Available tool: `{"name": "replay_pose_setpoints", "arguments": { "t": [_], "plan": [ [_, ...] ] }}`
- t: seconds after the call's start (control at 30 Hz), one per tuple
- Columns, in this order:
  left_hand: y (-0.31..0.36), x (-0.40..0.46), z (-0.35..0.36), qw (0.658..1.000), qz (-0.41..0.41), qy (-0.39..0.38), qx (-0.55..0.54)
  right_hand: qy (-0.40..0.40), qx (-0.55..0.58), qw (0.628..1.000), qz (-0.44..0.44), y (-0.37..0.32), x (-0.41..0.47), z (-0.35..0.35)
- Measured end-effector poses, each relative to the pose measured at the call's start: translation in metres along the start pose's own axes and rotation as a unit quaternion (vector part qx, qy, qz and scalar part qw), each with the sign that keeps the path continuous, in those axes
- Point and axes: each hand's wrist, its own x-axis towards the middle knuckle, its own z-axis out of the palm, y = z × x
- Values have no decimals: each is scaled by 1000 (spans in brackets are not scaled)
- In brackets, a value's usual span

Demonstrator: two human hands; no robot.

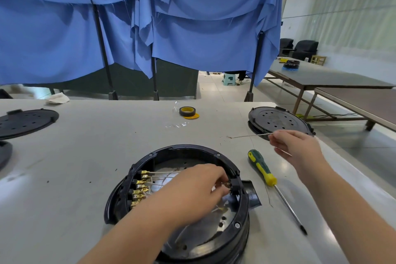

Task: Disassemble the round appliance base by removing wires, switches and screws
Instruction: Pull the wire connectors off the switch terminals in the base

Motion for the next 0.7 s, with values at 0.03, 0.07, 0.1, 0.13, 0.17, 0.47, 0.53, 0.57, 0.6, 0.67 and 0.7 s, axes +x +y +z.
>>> {"name": "replay_pose_setpoints", "arguments": {
  "t": [0.03,0.07,0.1,0.13,0.17,0.47,0.53,0.57,0.6,0.67,0.7],
  "plan": [
    [0,0,0,1000,0,-1,11,-15,-19,1000,15,3,8,5],
    [1,1,0,1000,-1,-1,15,-24,-41,999,25,7,16,11],
    [1,1,0,1000,-1,0,13,-27,-62,997,32,12,24,17],
    [1,1,0,1000,-1,1,12,-25,-80,996,37,17,32,22],
    [1,1,-1,1000,-1,2,13,-19,-98,994,40,21,39,27],
    [-1,3,-1,1000,-6,-16,15,-9,-313,950,0,50,84,51],
    [-2,3,0,1000,-7,-23,13,-18,-360,933,-4,52,89,52],
    [-2,4,-1,1000,-8,-26,12,-23,-378,926,-4,52,90,53],
    [-3,4,0,1000,-7,-28,11,-27,-390,921,-3,51,90,53],
    [-4,4,0,1000,-4,-22,12,-29,-406,914,-9,48,86,52],
    [-4,4,1,1000,-3,-18,13,-23,-419,907,-27,46,82,51]
  ]
}}
